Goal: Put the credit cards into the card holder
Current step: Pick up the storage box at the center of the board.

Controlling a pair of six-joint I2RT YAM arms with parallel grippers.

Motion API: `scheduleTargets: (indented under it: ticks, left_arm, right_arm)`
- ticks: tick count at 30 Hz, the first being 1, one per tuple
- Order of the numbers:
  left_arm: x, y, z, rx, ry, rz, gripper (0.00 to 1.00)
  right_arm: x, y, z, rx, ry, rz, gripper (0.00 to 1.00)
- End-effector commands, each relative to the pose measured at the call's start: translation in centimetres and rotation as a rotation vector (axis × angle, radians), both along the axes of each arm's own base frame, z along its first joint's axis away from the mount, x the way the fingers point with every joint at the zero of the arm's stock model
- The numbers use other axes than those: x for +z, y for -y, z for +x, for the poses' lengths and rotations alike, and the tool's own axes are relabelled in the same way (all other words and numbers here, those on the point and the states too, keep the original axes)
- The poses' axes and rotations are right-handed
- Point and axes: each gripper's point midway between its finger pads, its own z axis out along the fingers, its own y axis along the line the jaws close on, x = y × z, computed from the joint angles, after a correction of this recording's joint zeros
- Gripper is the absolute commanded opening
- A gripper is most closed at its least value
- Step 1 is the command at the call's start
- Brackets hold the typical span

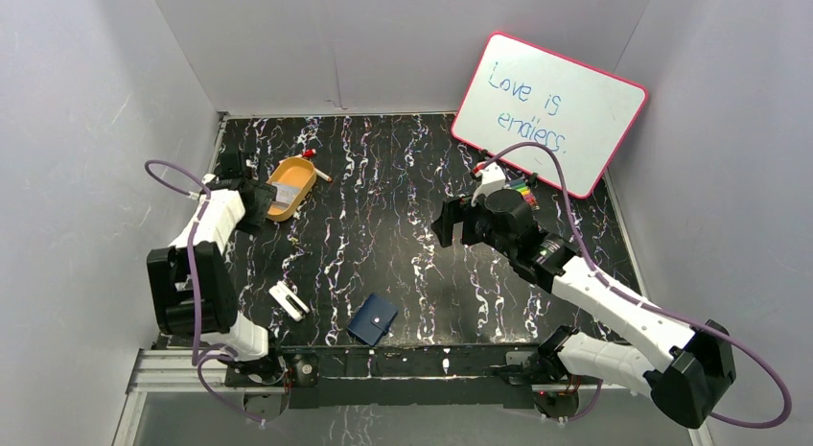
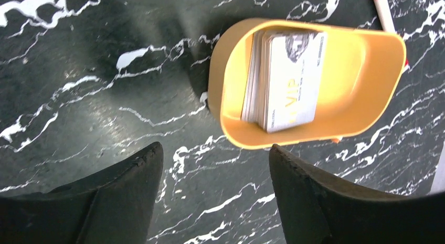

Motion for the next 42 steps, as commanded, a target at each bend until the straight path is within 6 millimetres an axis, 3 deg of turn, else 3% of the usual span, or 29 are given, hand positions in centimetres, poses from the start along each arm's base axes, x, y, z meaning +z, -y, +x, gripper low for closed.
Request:
scheduleTargets:
  ticks: [1,11,17,33,42]
  left_arm:
    - [-0.3,-2.1,1.2,0.069,-0.031,0.038,0.68]
    - [-2.7,-2.4,1.8,0.038,-0.101,0.027,0.54]
    - [-4.3,-2.2,1.2,0.026,-0.130,0.025,0.45]
    - [-4.9,-1.2,0.2,-0.044,-0.143,-0.002,0.01]
    - [-4.4,-0.1,-2.1,-0.084,-0.132,-0.028,0.00]
  right_arm:
    - [2.1,-0.1,-0.1,0.006,0.057,0.046,1.00]
    - [3.0,0.4,0.2,-0.007,0.094,0.032,1.00]
    - [2.9,0.7,0.3,-0.018,0.097,0.024,1.00]
    - [3.0,0.9,0.5,-0.029,0.102,0.011,1.00]
    - [3.3,1.1,0.4,-0.031,0.106,0.013,1.00]
